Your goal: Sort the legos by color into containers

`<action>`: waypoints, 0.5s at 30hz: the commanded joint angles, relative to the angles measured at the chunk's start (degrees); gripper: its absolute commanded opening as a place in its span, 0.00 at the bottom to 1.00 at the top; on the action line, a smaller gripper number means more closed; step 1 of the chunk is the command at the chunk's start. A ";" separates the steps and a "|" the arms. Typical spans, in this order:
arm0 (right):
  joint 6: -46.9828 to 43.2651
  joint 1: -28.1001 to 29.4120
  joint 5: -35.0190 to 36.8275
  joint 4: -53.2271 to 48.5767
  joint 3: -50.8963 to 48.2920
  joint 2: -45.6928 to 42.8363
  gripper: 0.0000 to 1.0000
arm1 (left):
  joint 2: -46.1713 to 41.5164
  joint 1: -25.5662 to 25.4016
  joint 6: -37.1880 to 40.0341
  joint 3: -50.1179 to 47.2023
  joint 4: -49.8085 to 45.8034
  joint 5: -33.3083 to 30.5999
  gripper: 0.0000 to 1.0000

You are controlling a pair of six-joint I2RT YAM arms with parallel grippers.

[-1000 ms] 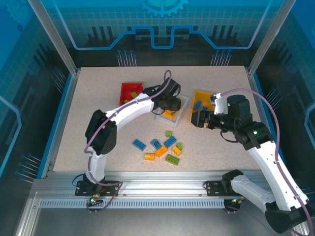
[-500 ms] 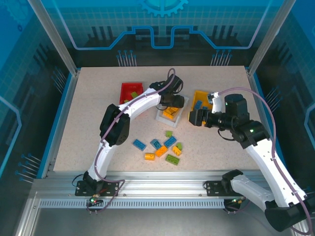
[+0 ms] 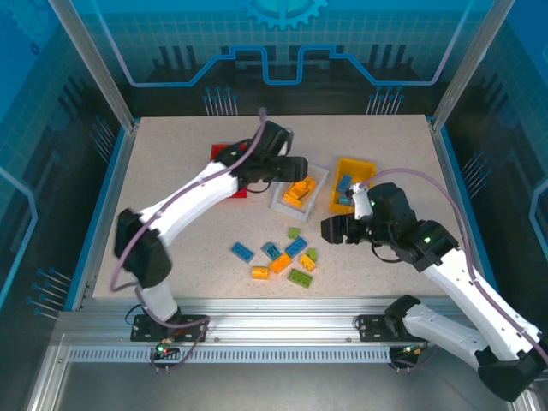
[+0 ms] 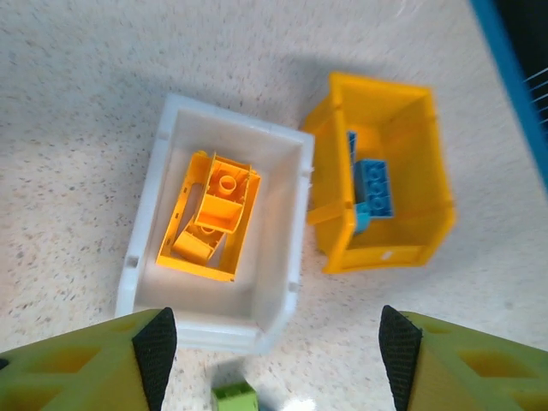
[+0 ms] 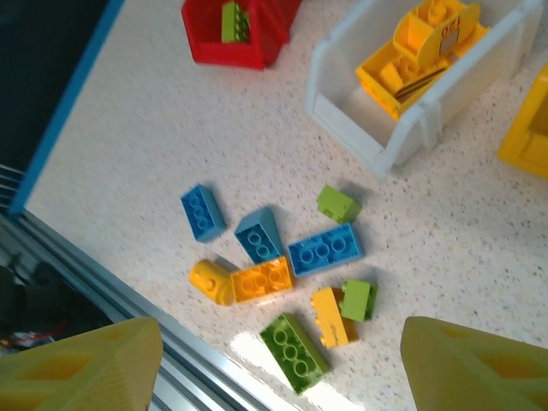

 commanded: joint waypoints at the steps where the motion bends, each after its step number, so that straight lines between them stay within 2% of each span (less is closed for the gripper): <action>1: 0.95 5.53 10.48 -2.66 -1.20 1.57 0.73 | -9.06 -0.31 -3.79 -7.64 2.64 -1.26 0.69; 5: 4.32 11.60 17.15 -1.72 -1.67 6.31 0.70 | -20.97 -0.31 -7.47 -18.96 4.63 -1.43 0.69; 9: 9.78 15.22 22.58 -1.05 -0.43 12.58 0.68 | -34.06 -0.31 -11.55 -30.20 5.26 -1.83 0.70; 15: 13.54 21.59 26.64 3.96 0.87 20.73 0.67 | -48.11 -0.31 -16.70 -40.91 -0.66 -3.77 0.70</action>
